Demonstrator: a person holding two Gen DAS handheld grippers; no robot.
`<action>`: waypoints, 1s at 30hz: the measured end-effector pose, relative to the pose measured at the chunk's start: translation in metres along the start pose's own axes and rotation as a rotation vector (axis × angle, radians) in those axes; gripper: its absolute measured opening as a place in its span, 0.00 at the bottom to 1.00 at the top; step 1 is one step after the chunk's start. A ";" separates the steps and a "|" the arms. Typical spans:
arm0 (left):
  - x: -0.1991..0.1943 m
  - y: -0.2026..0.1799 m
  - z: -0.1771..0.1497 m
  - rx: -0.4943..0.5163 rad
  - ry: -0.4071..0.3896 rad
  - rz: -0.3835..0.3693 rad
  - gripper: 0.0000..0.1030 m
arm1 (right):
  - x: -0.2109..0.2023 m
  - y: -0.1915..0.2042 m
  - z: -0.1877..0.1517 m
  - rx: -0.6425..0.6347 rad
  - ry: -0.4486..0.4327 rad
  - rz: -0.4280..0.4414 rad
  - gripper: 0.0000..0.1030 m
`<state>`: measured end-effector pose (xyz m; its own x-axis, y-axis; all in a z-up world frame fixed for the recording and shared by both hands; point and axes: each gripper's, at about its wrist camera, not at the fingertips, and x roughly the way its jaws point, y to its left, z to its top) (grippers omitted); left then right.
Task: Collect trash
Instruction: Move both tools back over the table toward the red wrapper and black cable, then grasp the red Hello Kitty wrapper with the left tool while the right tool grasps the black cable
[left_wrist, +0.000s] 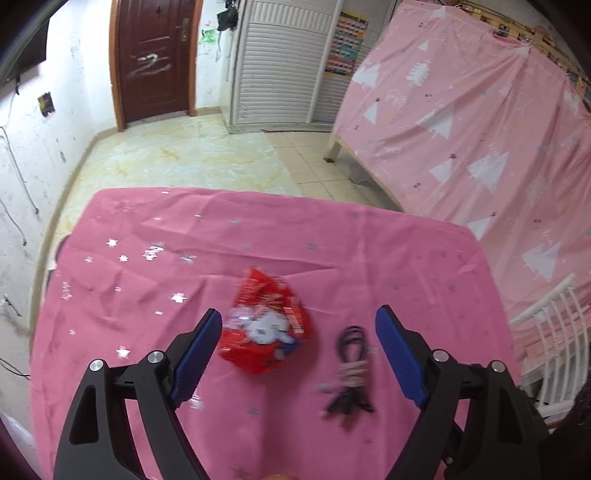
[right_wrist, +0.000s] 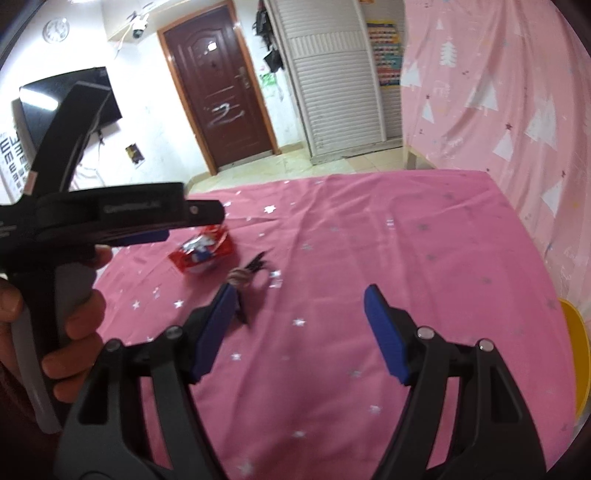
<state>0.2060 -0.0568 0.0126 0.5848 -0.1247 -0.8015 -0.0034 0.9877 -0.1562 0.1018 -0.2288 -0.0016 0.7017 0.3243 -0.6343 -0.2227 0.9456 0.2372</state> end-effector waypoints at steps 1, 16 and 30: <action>0.002 0.003 0.000 0.004 -0.004 0.017 0.76 | 0.004 0.006 0.000 -0.013 0.009 0.004 0.67; 0.021 0.015 -0.006 0.063 0.032 0.066 0.52 | 0.031 0.050 0.005 -0.098 0.084 -0.016 0.67; 0.026 0.019 -0.012 0.078 0.056 -0.007 0.26 | 0.047 0.061 0.013 -0.112 0.143 -0.021 0.67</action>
<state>0.2117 -0.0423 -0.0183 0.5386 -0.1347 -0.8317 0.0650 0.9908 -0.1184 0.1304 -0.1560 -0.0075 0.6055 0.2969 -0.7384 -0.2883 0.9466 0.1442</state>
